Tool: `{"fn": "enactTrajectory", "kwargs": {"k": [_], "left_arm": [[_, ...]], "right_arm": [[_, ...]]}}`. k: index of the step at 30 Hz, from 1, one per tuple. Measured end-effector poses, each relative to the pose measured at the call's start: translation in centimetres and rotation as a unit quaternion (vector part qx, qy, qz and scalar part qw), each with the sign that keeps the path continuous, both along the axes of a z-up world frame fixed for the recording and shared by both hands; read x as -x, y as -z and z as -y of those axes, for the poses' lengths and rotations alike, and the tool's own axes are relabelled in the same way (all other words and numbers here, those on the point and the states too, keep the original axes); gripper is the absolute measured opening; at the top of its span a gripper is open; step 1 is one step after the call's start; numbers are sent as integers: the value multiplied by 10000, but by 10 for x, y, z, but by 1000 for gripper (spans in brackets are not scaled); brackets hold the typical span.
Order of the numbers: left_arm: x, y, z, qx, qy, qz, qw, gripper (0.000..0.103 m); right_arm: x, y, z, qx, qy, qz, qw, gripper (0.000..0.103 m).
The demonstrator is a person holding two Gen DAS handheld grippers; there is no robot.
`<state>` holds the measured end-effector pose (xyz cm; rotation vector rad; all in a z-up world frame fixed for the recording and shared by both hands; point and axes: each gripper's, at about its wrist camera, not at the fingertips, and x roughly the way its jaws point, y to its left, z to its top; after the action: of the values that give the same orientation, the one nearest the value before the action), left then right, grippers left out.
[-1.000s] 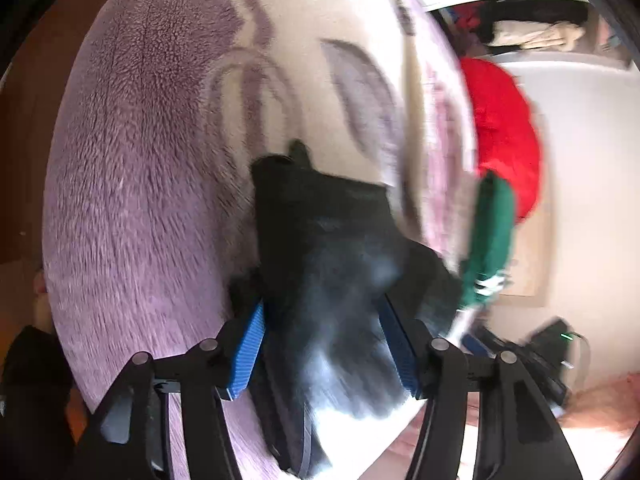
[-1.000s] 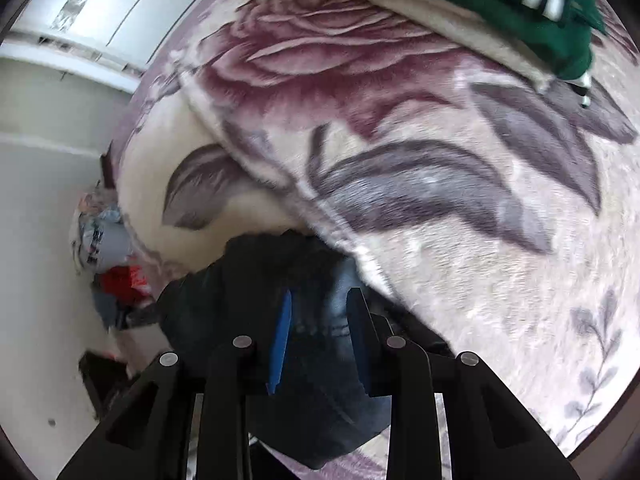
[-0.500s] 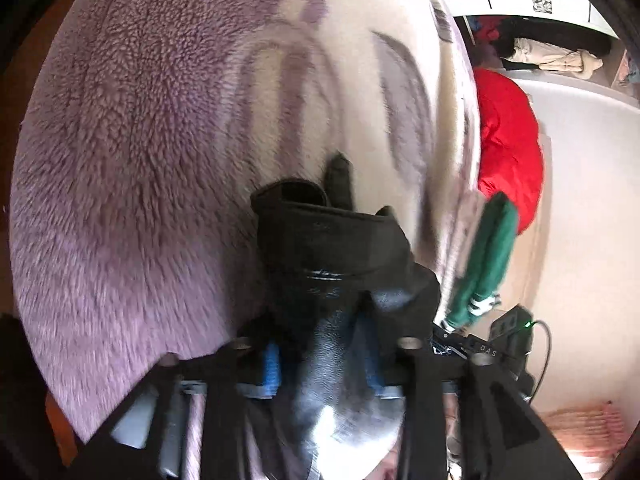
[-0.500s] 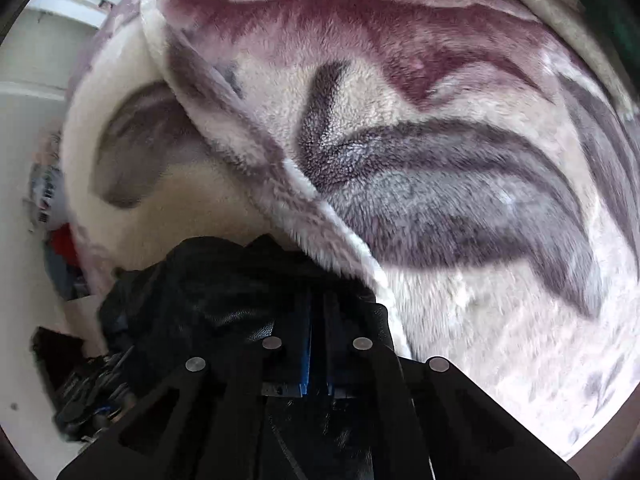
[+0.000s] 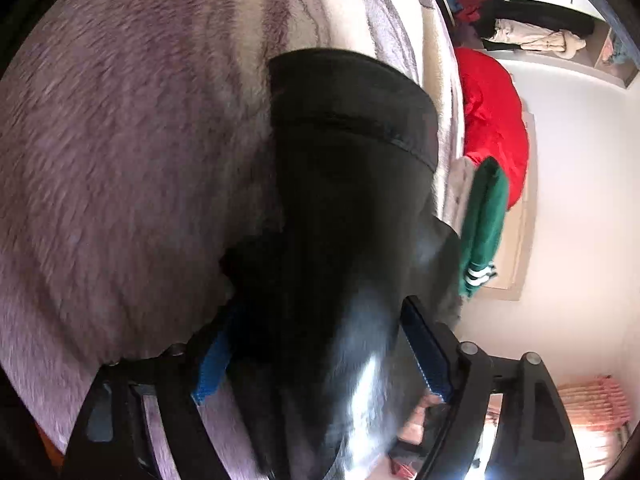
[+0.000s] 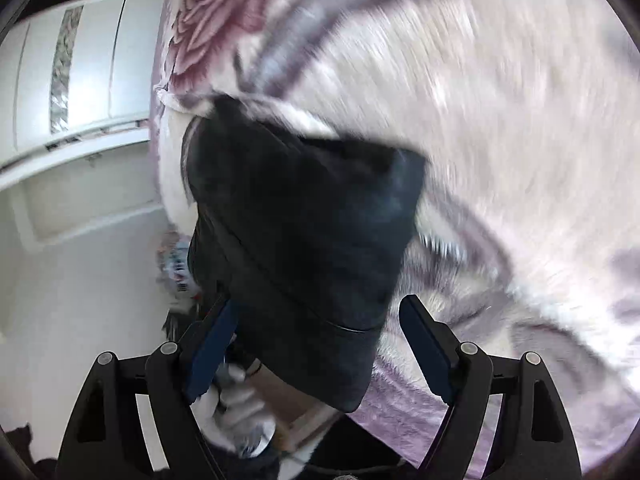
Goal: Fold large clothes
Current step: 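Lift the folded jacket with both grippers toward the green striped garment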
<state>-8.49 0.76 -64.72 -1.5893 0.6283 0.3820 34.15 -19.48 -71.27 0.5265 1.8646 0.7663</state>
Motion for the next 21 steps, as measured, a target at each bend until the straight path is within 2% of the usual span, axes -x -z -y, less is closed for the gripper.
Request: {"fn": "enactTrajectory", "kwargs": {"k": [2, 5, 7, 9, 11, 13, 16, 21], "left_arm": [[-3, -1, -1, -100, -5, 21, 9999, 78], [-12, -6, 0, -331, 72, -9, 9994, 77], [-15, -9, 0, -497, 23, -5, 9988, 57], [-17, -14, -4, -643, -17, 24, 9979, 44], [-19, -25, -9, -810, -96, 88, 9966, 38], [-23, -40, -12, -939, -95, 157, 9954, 35], [-38, -66, -18, -1002, -90, 214, 9947, 34], [-61, -115, -29, -1176, -7, 327, 9925, 34]], "right_arm": [[9, 30, 0, -322, 216, -278, 9989, 84], [18, 63, -6, -1056, 733, -688, 9893, 85], [19, 66, -17, -1280, 898, -580, 9860, 86], [20, 67, -26, -1325, 966, -469, 9853, 86], [21, 63, -33, -1320, 1031, -321, 9854, 78], [23, 56, -35, -1378, 1134, -295, 9835, 66], [25, 37, -39, -1452, 1176, -187, 9822, 60], [20, -9, -49, -1701, 1224, -37, 9778, 58]]}}
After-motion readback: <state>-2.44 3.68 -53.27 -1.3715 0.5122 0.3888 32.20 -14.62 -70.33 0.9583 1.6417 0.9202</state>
